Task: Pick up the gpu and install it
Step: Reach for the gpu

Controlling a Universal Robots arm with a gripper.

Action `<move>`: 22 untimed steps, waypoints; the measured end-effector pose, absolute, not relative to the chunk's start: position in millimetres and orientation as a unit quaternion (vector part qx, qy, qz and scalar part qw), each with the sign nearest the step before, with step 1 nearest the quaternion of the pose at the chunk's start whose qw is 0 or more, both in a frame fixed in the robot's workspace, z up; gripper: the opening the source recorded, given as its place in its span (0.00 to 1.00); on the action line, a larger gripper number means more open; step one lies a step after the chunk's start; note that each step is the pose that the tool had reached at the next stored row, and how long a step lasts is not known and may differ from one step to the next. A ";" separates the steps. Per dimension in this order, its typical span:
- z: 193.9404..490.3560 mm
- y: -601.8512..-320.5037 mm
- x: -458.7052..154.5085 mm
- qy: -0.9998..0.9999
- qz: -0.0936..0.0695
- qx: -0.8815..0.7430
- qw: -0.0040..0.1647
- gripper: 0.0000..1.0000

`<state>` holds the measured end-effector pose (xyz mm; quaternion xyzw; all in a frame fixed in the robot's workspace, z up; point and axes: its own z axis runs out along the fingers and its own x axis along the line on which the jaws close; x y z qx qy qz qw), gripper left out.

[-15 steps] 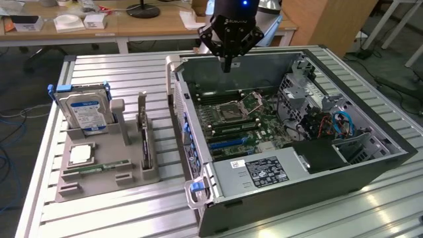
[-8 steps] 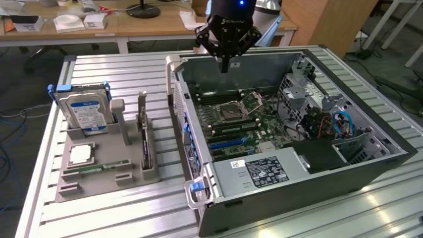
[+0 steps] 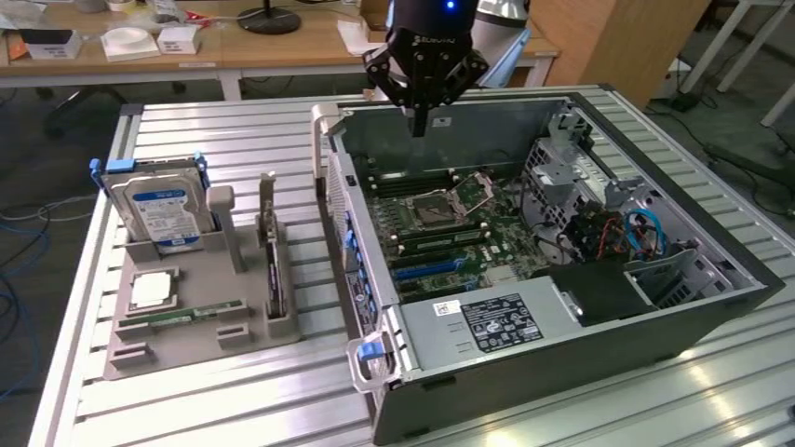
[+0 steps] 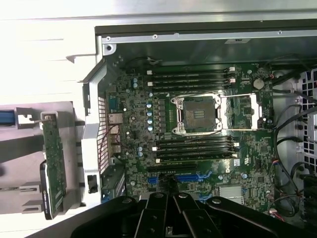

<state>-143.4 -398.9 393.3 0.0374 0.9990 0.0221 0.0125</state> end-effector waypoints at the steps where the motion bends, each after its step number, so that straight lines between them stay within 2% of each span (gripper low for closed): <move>1: 393.3 -398.9 -143.9 0.999 0.022 0.037 0.013 0.10; 22: 393.2 -398.8 -157.0 0.999 0.022 0.037 0.013 0.10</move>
